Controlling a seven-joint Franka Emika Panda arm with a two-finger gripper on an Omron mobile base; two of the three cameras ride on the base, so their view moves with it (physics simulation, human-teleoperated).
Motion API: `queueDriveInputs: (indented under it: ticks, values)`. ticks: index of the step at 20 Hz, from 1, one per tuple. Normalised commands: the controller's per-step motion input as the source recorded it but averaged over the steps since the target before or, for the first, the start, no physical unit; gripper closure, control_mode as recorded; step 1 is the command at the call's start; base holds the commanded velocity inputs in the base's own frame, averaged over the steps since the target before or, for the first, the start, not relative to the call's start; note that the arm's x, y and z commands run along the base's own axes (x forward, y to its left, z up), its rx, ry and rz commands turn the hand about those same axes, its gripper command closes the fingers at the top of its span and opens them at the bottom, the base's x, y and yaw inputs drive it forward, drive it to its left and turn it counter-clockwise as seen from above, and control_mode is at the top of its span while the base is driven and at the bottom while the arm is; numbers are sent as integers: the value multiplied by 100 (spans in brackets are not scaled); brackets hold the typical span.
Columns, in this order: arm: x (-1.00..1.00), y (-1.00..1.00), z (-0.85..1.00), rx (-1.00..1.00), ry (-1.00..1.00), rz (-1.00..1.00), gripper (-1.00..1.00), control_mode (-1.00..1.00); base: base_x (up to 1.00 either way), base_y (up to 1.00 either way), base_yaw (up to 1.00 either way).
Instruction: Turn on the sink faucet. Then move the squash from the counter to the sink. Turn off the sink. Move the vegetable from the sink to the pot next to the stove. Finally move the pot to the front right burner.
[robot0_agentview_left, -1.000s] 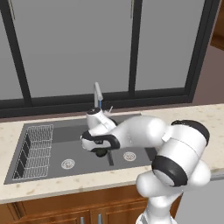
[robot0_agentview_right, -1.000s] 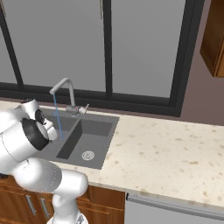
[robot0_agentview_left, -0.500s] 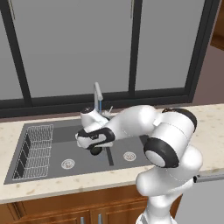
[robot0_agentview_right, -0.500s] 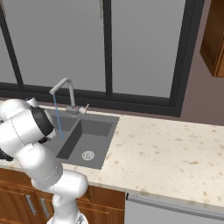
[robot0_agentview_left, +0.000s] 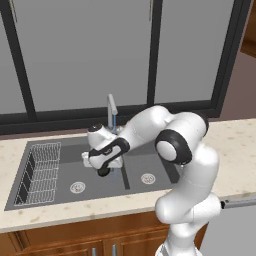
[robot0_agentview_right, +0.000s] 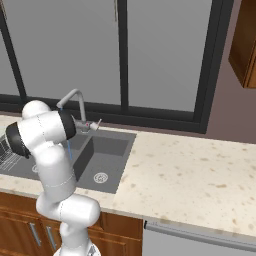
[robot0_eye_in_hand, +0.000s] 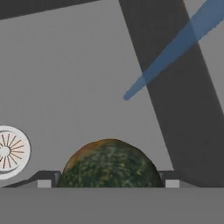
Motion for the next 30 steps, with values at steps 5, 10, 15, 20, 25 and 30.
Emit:
queueDriveInputs:
  ticks: [5,10,15,20,25,30]
  values:
    - [6,4,-3,-1,0,0,100,-100,0,0,0]
    - [26,6,-13,0,0,0,100,-100,0,0,0]
    - [37,8,-21,0,0,0,100,-100,0,0,0]
    - [21,8,-17,0,0,0,100,-100,0,0,0]
    - [17,17,-12,0,0,0,100,-100,0,0,0]
    - [25,9,-27,0,0,0,100,-100,0,0,0]
